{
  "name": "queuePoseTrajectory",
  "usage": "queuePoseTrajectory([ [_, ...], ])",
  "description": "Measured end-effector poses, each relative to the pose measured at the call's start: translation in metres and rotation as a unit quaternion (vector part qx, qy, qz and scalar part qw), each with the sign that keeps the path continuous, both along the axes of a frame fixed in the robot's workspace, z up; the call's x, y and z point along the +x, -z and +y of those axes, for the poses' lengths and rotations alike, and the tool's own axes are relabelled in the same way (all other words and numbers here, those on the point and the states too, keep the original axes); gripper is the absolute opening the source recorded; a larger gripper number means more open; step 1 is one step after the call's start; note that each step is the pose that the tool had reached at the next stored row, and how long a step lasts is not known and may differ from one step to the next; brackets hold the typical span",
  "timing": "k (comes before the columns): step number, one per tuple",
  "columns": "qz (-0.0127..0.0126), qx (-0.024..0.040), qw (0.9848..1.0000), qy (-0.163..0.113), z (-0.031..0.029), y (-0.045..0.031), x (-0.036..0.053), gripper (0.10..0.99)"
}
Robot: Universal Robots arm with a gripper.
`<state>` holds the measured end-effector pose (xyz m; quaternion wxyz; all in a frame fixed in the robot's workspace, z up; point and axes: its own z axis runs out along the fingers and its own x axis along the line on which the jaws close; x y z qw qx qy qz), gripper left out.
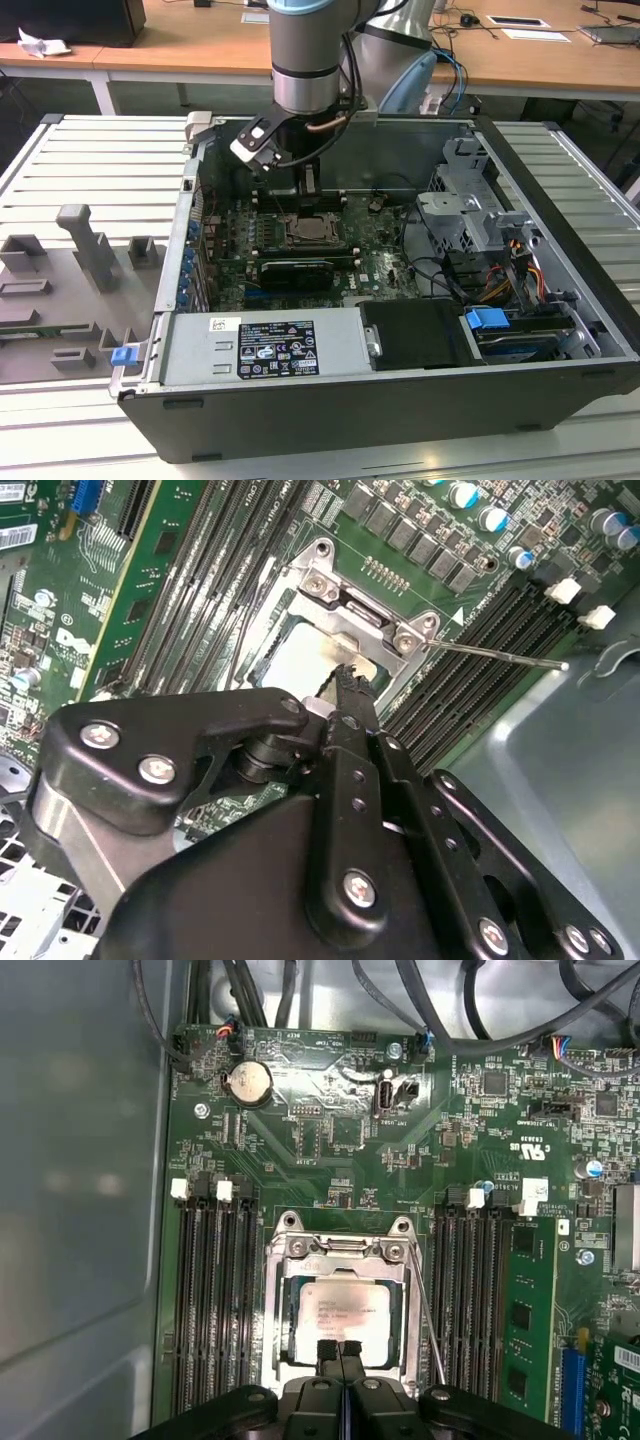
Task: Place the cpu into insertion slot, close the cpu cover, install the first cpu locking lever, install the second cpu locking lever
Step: 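Install the first cpu locking lever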
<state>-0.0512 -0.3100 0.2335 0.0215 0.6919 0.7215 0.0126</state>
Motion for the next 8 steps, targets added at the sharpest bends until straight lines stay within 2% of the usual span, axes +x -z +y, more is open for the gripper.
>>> queuePoseTrajectory([
  [8, -0.0001, 0.0001, 1.0000, 0.000, 0.0000, -0.0015, 0.0000, 0.106],
])
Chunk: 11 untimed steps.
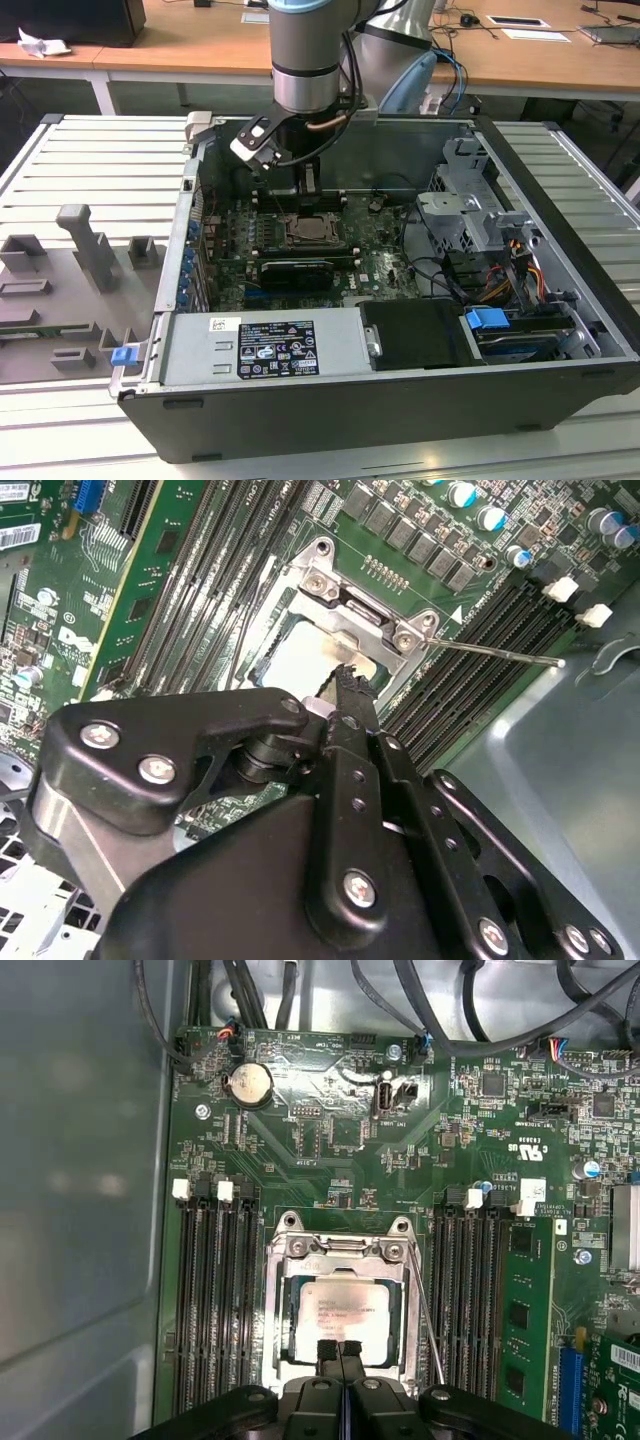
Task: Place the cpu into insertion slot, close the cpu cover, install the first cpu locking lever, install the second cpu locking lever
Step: 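Install the first cpu locking lever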
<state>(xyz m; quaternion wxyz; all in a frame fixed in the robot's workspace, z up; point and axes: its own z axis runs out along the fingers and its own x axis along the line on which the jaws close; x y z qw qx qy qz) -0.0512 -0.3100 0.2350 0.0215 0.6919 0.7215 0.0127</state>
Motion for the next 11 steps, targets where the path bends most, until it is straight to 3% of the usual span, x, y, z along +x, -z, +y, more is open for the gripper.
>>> queuePoseTrajectory([
  [6, 0.0000, -0.0002, 1.0000, 0.000, 0.0000, -0.0038, 0.0000, 0.106],
  [11, 0.0001, -0.0009, 1.0000, 0.000, 0.0000, -0.0124, 0.0000, 0.106],
])
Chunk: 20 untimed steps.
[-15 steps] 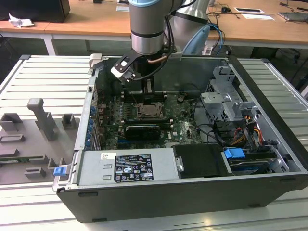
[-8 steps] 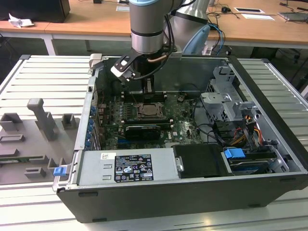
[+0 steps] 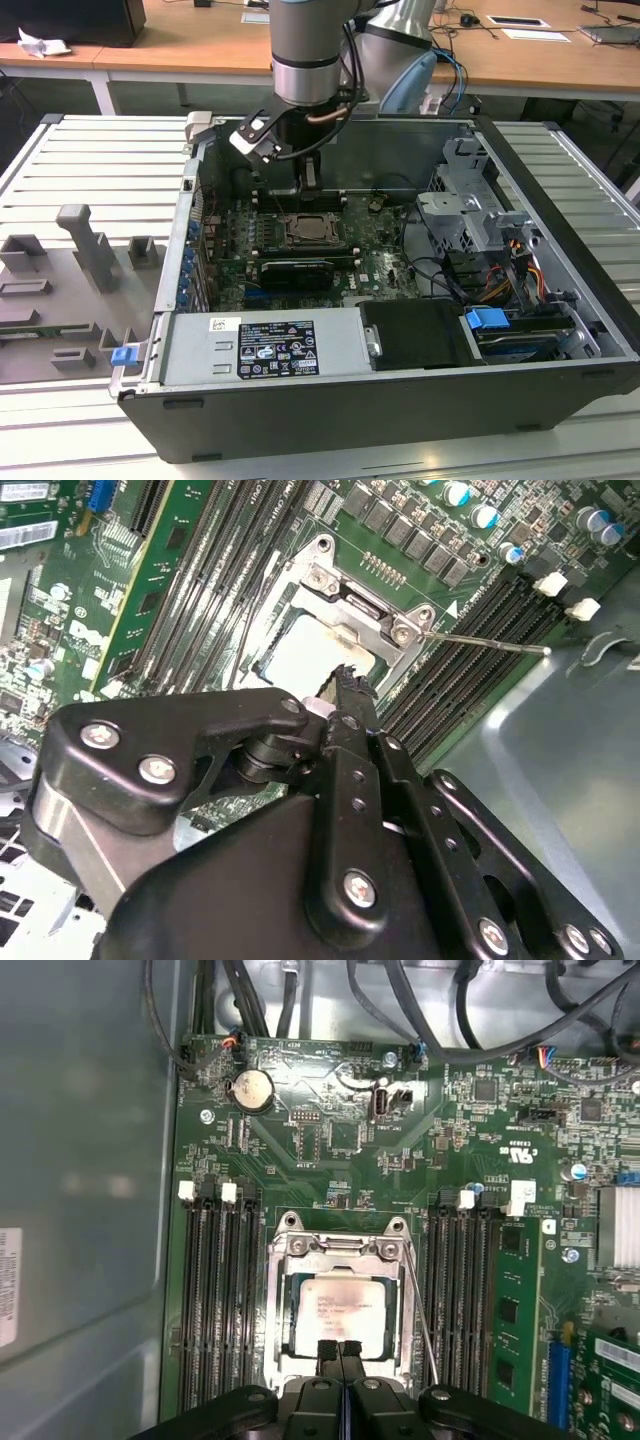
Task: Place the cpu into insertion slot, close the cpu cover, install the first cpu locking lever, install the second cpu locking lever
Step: 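Install the first cpu locking lever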
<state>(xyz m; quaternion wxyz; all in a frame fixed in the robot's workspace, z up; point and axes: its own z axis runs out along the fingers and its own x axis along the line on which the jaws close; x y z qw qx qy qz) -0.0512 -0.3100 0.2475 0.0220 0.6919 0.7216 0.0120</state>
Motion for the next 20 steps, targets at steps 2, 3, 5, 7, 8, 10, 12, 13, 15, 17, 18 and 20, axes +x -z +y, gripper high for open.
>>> queuePoseTrajectory([
  [2, 0.0000, -0.0005, 1.0000, 0.000, 0.0000, -0.0054, 0.0000, 0.106],
  [3, 0.0000, -0.0006, 1.0000, 0.000, 0.0000, -0.0099, 0.0000, 0.106],
  [5, 0.0000, -0.0008, 1.0000, 0.000, 0.0000, -0.0147, 0.0000, 0.106],
  [7, 0.0000, -0.0009, 1.0000, 0.000, 0.0000, -0.0168, 0.0000, 0.106],
  [8, 0.0000, -0.0008, 1.0000, 0.000, 0.0000, -0.0169, 0.0000, 0.106],
  [10, -0.0001, -0.0010, 0.9999, -0.010, 0.0000, -0.0169, 0.0000, 0.106],
  [12, 0.0000, -0.0020, 0.9995, -0.031, 0.0000, -0.0169, 0.0000, 0.106],
  [13, 0.0000, -0.0024, 0.9992, -0.040, 0.0000, -0.0170, 0.0000, 0.106],
  [15, -0.0001, -0.0028, 0.9986, -0.053, 0.0000, -0.0169, 0.0000, 0.106],
  [17, 0.0000, -0.0032, 0.9976, -0.069, 0.0000, -0.0168, 0.0000, 0.106],
  [18, -0.0001, -0.0032, 0.9972, -0.075, 0.0000, -0.0168, -0.0001, 0.106],
  [20, -0.0001, -0.0031, 0.9967, -0.081, 0.0000, -0.0168, 0.0000, 0.106],
])
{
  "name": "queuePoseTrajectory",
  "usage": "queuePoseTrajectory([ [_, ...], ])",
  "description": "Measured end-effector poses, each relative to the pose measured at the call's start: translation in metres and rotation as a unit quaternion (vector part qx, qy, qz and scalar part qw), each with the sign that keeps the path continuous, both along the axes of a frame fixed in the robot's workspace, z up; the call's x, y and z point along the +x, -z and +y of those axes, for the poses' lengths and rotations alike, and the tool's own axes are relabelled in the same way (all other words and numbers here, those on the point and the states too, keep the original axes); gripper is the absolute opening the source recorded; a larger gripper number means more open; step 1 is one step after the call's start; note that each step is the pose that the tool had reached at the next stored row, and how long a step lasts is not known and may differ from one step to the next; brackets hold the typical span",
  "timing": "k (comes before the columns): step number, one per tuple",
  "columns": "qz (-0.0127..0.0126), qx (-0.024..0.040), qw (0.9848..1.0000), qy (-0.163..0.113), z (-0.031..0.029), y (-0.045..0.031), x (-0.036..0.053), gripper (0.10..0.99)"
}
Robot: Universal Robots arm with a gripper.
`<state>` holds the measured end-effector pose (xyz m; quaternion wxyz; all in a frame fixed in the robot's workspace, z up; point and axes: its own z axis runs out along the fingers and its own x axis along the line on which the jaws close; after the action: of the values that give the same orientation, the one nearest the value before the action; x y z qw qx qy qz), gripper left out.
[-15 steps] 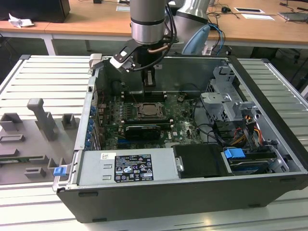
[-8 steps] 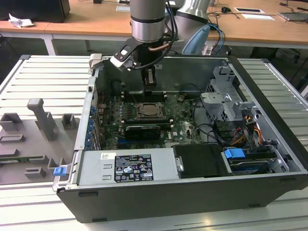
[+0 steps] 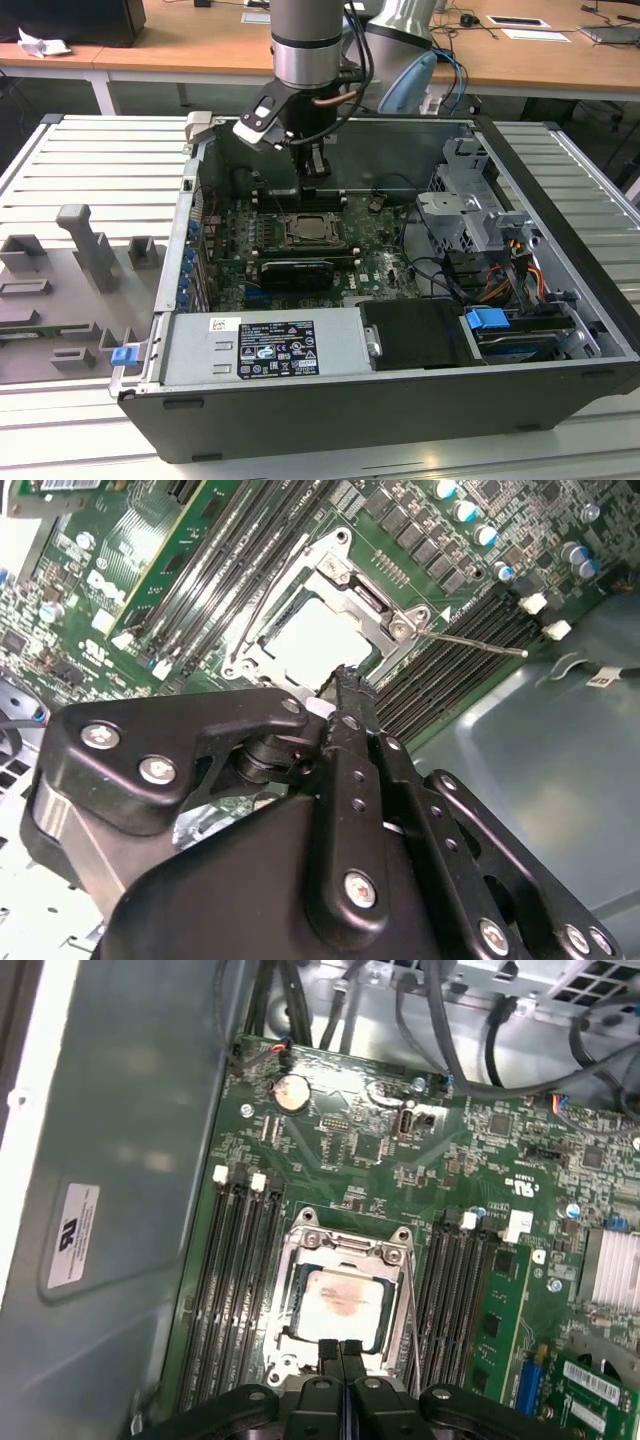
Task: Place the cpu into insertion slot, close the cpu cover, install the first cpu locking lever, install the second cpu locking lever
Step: 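Install the first cpu locking lever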
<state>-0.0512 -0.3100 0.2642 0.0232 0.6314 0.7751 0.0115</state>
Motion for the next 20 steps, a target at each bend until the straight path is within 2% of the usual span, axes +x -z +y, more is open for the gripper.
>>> queuePoseTrajectory([
  [7, 0.0000, 0.0000, 0.9997, -0.026, 0.0000, 0.0000, 0.0000, 0.106],
  [20, 0.0000, 0.0000, 0.9985, -0.054, 0.0000, 0.0000, -0.0004, 0.106],
])
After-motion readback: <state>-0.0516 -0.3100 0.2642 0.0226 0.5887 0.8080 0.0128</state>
